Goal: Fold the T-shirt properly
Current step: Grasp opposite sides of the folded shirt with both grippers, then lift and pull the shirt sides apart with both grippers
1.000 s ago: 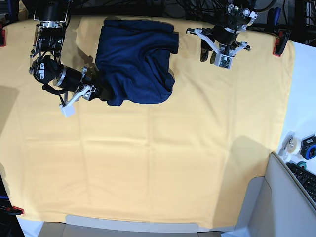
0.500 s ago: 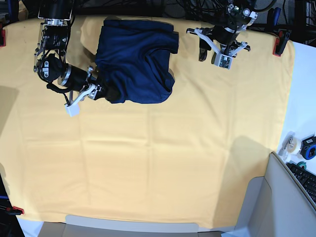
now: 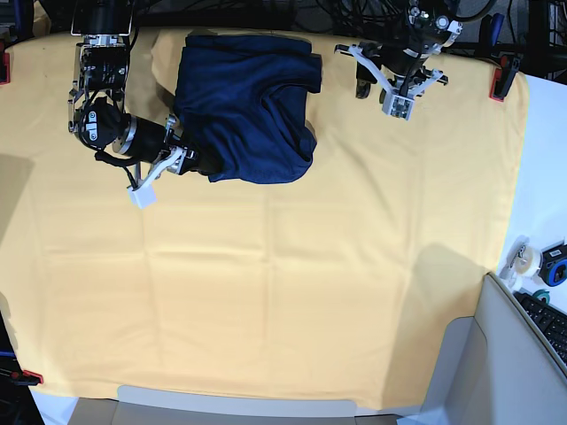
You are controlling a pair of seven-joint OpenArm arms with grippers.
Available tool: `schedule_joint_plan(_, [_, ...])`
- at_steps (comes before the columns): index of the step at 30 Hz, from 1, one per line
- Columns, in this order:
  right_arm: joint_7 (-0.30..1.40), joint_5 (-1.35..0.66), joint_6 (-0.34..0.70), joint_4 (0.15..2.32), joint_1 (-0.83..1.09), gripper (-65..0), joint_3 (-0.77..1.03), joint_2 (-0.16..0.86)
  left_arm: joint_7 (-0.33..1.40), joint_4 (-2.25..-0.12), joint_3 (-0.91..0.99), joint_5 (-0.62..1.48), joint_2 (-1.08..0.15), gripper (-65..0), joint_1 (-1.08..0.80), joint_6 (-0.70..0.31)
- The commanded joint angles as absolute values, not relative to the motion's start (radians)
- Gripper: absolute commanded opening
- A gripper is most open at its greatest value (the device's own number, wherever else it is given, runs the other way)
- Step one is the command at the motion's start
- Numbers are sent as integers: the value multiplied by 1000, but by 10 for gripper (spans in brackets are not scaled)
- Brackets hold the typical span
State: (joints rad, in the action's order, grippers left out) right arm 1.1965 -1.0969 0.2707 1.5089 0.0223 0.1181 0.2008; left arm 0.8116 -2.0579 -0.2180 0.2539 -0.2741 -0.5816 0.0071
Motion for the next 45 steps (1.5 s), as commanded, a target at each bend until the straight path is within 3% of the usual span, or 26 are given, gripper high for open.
schedule_joint_plan(1, [1193, -1102, 280, 1524, 13, -547, 117, 206, 816, -2074, -220, 271, -274, -392, -584, 4])
schedule_joint_plan(2, [1193, -1090, 280, 1524, 13, -599, 117, 206, 837, -2074, -229, 297, -271, -383, -582, 4])
schedule_joint_plan(4, [1193, -1069, 280, 1524, 13, -637, 117, 205, 877, -2074, -234, 364, -275, -371, -581, 2])
schedule_joint_plan(11, [1193, -1061, 282, 1524, 15, -619, 117, 202, 1047, -2072, -165, 693, -271, -352, -510, -143])
schedule_joint_plan(17, [1193, -1063, 282, 1524, 24, -619, 117, 202, 1125, -2020, -73, 928, -271, -351, -470, -150])
schedule_joint_plan(25, [1193, -1063, 283, 1526, 35, -617, 117, 202, 1175, -1781, -15, 1191, -277, -353, -426, -153])
schedule_joint_plan(30, [1193, -1064, 283, 1526, 35, -617, 119, 202, 1175, -1741, -13, 1254, -277, -337, -418, -153])
schedule_joint_plan(36, [1193, -1064, 283, 1526, 36, -616, 119, 202, 1190, -1741, -22, 1276, -277, -227, -421, -153])
schedule_joint_plan(45, [1193, -1064, 283, 1526, 36, -616, 119, 202, 1207, -1747, -56, 1270, -275, -224, -420, -153])
